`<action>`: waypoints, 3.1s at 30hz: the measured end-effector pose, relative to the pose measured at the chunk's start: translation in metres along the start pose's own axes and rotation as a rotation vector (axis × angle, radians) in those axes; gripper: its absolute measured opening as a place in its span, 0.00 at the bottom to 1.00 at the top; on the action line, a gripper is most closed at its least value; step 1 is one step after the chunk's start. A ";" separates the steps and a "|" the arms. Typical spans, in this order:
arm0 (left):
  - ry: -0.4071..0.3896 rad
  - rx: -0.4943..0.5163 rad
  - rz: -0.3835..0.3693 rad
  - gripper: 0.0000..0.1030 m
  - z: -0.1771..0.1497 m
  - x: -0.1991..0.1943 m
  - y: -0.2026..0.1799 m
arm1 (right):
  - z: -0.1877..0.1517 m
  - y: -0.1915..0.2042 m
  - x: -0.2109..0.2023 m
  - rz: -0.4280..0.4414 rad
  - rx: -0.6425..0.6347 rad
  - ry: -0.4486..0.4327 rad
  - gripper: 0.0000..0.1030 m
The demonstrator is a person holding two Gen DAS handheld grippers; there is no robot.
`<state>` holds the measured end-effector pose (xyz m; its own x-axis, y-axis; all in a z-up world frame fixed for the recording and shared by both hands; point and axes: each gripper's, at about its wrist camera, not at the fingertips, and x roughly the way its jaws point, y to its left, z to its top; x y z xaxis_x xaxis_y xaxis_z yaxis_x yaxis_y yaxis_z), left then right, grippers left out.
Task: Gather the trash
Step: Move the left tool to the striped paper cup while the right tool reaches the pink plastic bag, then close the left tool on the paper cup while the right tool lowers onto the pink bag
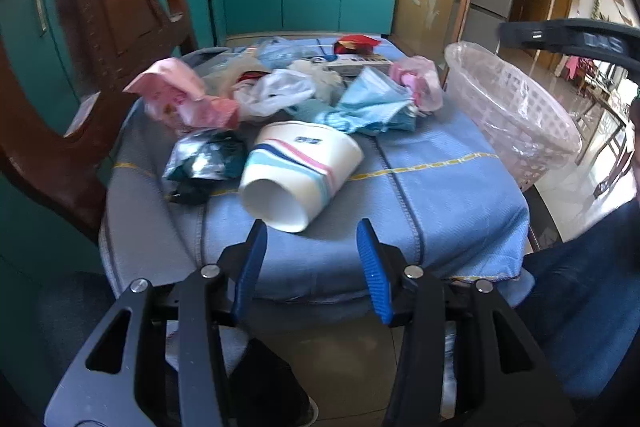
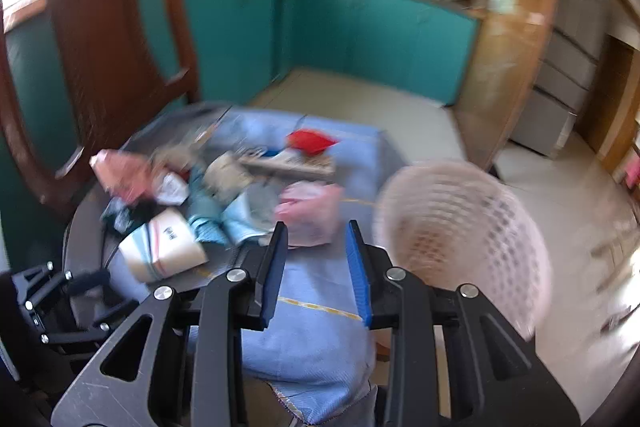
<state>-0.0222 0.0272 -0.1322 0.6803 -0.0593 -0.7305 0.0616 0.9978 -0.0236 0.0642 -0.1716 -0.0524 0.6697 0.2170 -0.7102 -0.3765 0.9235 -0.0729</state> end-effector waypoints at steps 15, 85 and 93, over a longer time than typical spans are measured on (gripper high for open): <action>0.056 -0.093 0.008 0.85 0.043 0.038 0.020 | 0.014 -0.041 0.130 0.160 0.034 0.165 0.65; -0.235 -0.020 0.166 0.70 0.064 -0.018 -0.023 | -0.006 -0.056 0.065 0.163 -0.047 -0.098 0.21; -0.237 -0.019 0.170 0.70 0.063 -0.019 -0.023 | -0.006 -0.056 0.064 0.161 -0.044 -0.100 0.21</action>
<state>0.0092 0.0035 -0.0744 0.8316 0.1054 -0.5453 -0.0795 0.9943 0.0710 0.1241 -0.2112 -0.0984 0.6579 0.3932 -0.6423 -0.5103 0.8600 0.0038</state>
